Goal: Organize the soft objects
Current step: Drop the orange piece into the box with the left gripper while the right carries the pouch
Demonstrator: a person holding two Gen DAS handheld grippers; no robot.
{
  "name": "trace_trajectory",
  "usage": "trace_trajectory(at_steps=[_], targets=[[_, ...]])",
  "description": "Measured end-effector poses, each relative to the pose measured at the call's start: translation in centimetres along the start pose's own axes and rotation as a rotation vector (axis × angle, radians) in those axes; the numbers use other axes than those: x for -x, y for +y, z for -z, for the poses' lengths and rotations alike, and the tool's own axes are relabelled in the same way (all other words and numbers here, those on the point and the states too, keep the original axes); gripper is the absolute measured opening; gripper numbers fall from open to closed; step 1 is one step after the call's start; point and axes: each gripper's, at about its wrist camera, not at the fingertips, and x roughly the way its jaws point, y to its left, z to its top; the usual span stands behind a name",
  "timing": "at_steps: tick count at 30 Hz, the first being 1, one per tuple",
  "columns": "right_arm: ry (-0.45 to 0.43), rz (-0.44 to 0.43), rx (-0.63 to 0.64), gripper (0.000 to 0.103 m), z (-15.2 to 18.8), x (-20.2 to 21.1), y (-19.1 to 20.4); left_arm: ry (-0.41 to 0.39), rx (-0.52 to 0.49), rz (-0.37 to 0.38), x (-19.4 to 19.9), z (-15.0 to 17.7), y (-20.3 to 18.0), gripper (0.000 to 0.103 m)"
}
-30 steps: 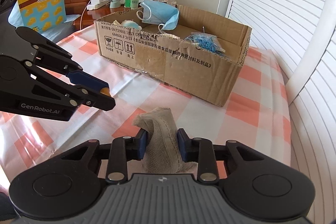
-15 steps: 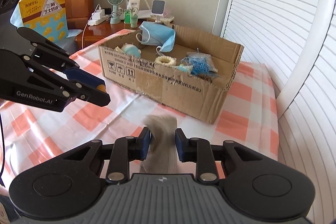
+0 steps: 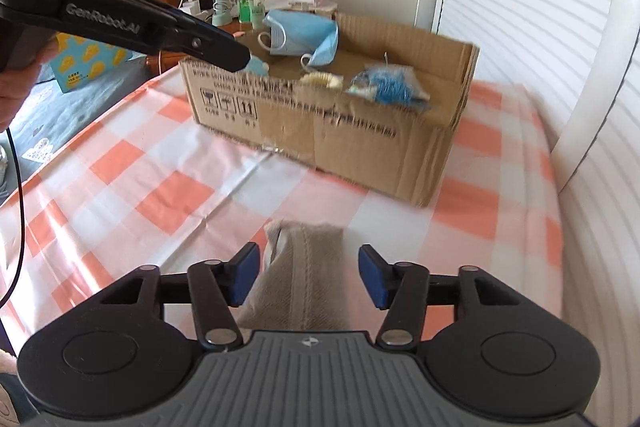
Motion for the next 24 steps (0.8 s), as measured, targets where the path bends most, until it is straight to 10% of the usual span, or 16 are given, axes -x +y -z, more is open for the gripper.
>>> trace_trajectory(at_steps=[6,14,24], targets=[[0.037,-0.004,-0.02,0.067,1.0,-2.2,0.4,0.01,-0.002,0.005,-0.1,0.1,0.1,0.02],[0.036,0.052,0.058,0.032,1.1,-2.0,1.6,-0.007,-0.015,-0.002,-0.5,-1.3,0.6,0.02],[-0.018,0.072,0.057,0.031,-0.4,0.4,1.0,-0.024,-0.013,-0.06,-3.2,-5.0,2.6,0.021]])
